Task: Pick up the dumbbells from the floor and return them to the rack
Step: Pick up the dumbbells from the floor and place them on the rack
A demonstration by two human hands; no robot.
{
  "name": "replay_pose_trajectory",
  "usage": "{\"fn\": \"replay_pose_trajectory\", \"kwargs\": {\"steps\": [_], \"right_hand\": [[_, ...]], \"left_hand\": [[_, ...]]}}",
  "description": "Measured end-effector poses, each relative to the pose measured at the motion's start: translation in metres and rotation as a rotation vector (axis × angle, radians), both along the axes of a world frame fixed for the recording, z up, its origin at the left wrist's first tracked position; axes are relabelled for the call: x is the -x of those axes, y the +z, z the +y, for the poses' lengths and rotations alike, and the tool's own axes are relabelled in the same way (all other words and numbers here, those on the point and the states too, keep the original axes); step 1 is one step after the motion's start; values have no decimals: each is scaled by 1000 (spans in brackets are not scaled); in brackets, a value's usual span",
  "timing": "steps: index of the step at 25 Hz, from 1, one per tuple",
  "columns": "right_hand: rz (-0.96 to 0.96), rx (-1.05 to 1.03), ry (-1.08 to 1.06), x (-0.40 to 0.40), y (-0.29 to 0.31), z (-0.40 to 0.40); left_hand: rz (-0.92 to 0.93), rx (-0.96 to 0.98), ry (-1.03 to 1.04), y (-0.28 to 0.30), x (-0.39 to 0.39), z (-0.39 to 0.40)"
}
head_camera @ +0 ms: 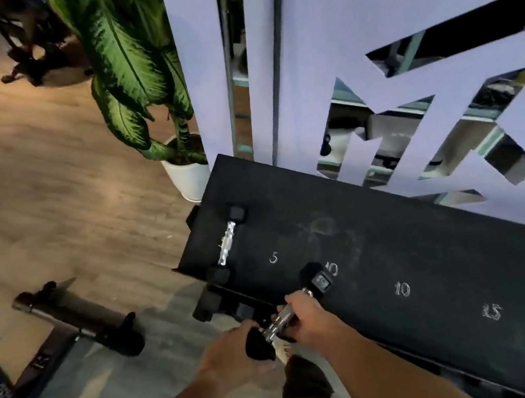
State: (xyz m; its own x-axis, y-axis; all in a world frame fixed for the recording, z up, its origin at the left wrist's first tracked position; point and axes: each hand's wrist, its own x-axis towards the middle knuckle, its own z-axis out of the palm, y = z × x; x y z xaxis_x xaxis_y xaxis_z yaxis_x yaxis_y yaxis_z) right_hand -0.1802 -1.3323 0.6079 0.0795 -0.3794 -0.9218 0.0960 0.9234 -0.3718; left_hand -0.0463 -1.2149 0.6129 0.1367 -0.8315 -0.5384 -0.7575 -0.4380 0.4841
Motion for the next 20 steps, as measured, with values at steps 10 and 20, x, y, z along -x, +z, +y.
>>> {"fn": "replay_pose_trajectory", "kwargs": {"steps": [10, 20], "right_hand": [[95, -158, 243, -77, -68, -147], [76, -147, 344, -101, -120, -195]], "left_hand": [[-150, -128, 212, -57, -42, -122], [-232, -231, 337, -113, -38, -162]]}}
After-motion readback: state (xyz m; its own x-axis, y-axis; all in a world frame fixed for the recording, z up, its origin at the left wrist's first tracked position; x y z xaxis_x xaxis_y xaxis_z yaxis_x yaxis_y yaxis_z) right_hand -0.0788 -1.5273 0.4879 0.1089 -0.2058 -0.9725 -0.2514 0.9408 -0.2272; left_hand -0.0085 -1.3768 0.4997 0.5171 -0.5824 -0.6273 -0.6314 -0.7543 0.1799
